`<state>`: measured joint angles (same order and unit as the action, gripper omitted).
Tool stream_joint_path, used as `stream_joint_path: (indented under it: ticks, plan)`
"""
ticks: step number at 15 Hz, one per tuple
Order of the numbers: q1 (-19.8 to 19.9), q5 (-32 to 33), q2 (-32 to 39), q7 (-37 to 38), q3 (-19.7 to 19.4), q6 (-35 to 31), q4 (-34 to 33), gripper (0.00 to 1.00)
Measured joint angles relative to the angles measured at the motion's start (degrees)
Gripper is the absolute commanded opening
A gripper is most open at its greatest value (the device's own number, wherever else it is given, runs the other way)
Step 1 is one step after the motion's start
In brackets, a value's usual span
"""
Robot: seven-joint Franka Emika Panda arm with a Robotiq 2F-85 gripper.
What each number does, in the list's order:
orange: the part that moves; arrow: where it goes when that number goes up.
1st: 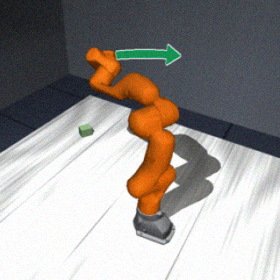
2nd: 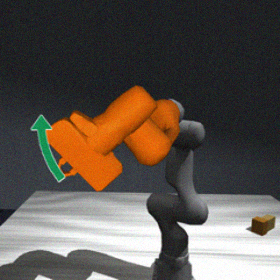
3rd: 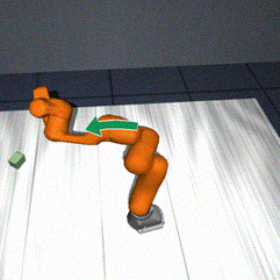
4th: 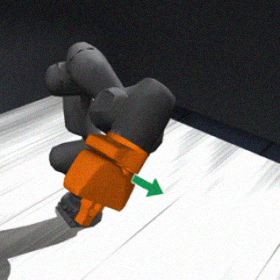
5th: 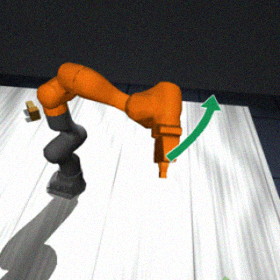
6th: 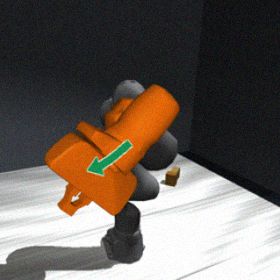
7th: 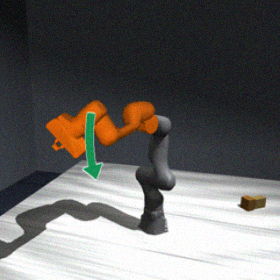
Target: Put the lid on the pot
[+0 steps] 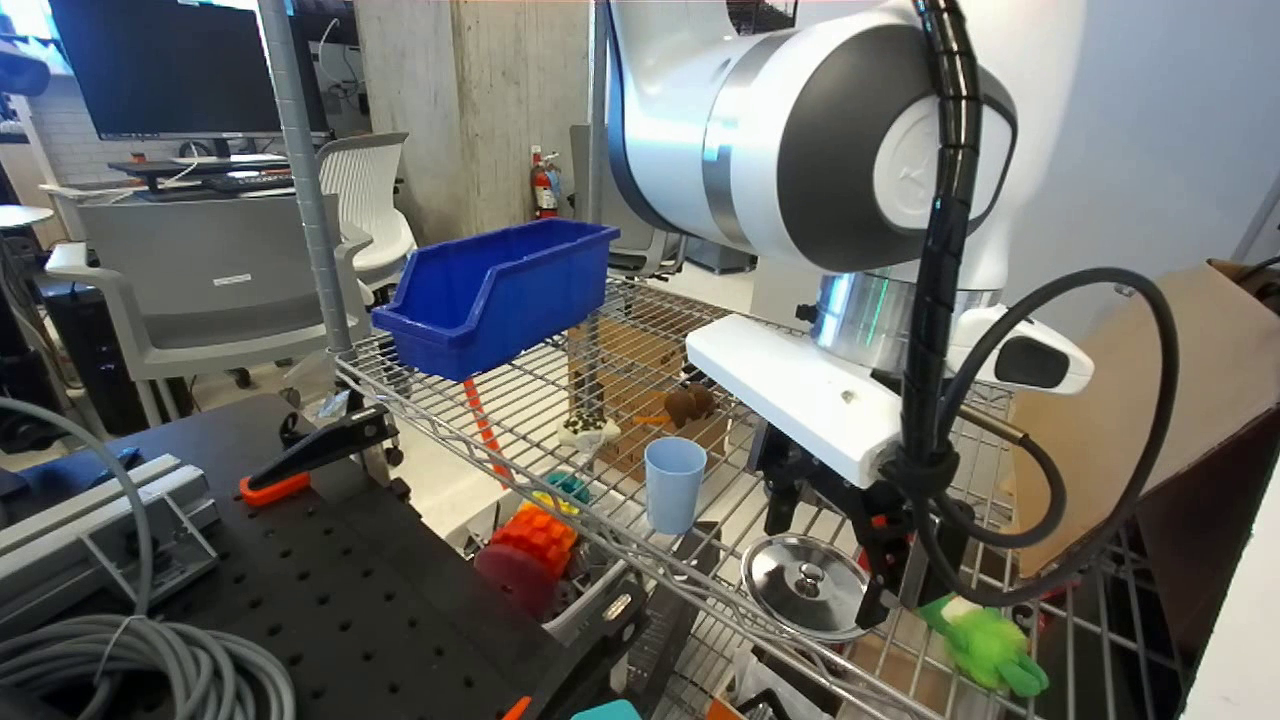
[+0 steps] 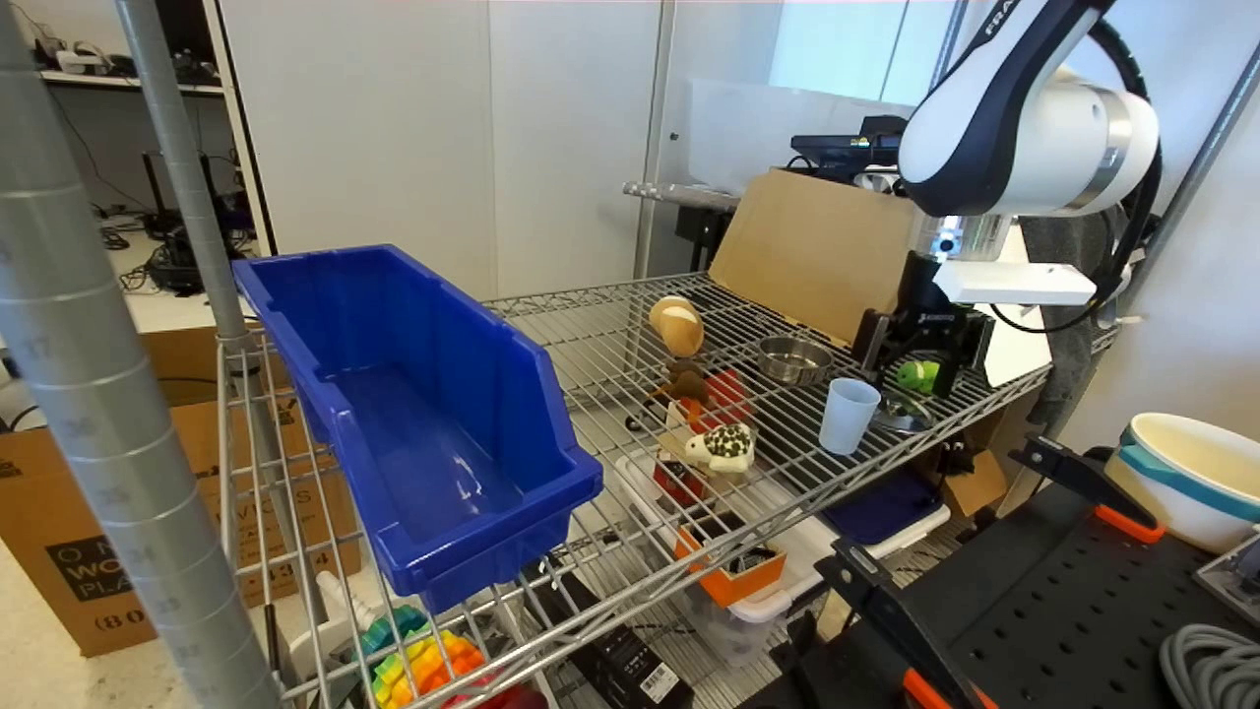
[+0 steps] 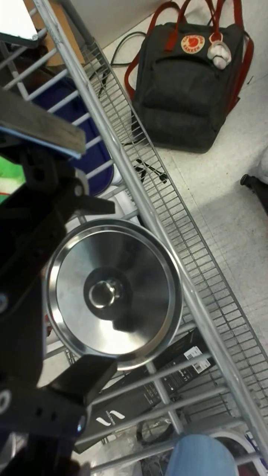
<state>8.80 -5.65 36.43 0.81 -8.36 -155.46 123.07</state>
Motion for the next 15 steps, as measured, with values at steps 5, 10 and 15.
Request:
stream_joint_path:
  ticks: [5,10,15]
  plan:
    - [-0.4,0.1,0.7,0.3,-0.1,0.0,-0.4,0.27]
    - [-0.4,0.1,1.0,0.4,-0.1,0.0,-0.8,0.04]
    - [-0.5,0.1,0.6,0.3,-0.1,0.0,-0.9,0.05]
